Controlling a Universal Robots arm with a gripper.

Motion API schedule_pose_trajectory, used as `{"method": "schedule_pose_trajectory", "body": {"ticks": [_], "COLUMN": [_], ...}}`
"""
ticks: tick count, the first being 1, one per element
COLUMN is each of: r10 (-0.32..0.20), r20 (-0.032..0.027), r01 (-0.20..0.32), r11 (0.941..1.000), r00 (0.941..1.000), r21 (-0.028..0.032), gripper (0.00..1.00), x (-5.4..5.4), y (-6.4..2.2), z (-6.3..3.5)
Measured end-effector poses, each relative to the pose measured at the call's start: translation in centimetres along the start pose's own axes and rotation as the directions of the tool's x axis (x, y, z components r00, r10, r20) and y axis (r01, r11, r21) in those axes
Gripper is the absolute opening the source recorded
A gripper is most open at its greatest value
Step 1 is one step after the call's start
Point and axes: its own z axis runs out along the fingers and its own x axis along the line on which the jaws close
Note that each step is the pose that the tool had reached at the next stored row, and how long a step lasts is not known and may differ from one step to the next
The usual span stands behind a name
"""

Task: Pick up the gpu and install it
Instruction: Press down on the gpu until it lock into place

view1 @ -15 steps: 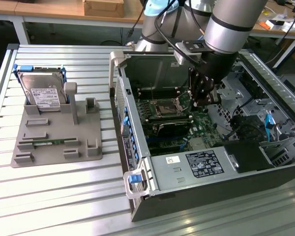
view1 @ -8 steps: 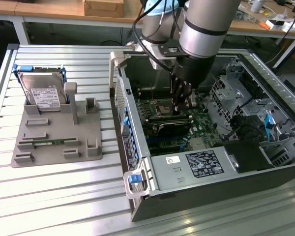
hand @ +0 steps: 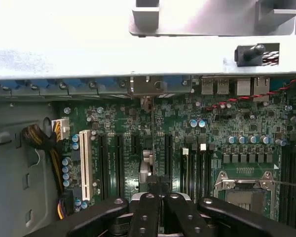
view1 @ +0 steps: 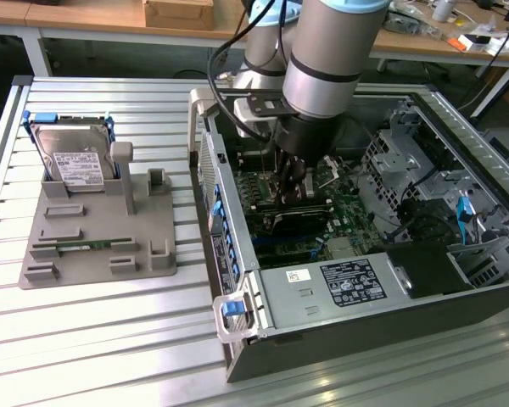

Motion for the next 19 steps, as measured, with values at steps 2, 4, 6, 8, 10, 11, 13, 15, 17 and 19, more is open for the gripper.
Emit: {"method": "schedule_pose_trajectory", "body": {"ticks": [2, 4, 6, 8, 10, 11, 13, 15, 17, 19], "r10": [0.0, 0.0, 0.0, 0.0, 0.0, 0.0, 0.0, 0.0, 0.0, 0.0], "r20": [0.0003, 0.0002, 0.0003, 0.0003, 0.0003, 0.0003, -0.0002, 0.0, 0.0007, -0.0002], "r01": [0.0, 0.0, 0.0, 0.0, 0.0, 0.0, 0.0, 0.0, 0.0, 0.0], "r11": [1.0, 1.0, 1.0, 1.0, 1.0, 1.0, 1.0, 1.0, 1.0, 1.0], "r00": [1.0, 1.0, 1.0, 1.0, 1.0, 1.0, 1.0, 1.0, 1.0, 1.0], "r21": [0.0002, 0.0002, 0.0002, 0.0002, 0.0002, 0.0001, -0.0001, 0.0002, 0.0002, 0.0], "gripper": [0.11, 0.11, 0.11, 0.11, 0.11, 0.11, 0.11, 0.11, 0.11, 0.11], "x": [0.0, 0.0, 0.0, 0.0, 0.0, 0.0, 0.0, 0.0, 0.0, 0.0], "y": [0.0, 0.07, 0.15, 0.2, 0.29, 0.31, 0.38, 0.44, 0.6, 0.67], "z": [0.07, 0.14, 0.27, 0.36, 0.53, 0.59, 0.76, 0.96, 1.18, 1.27]}}
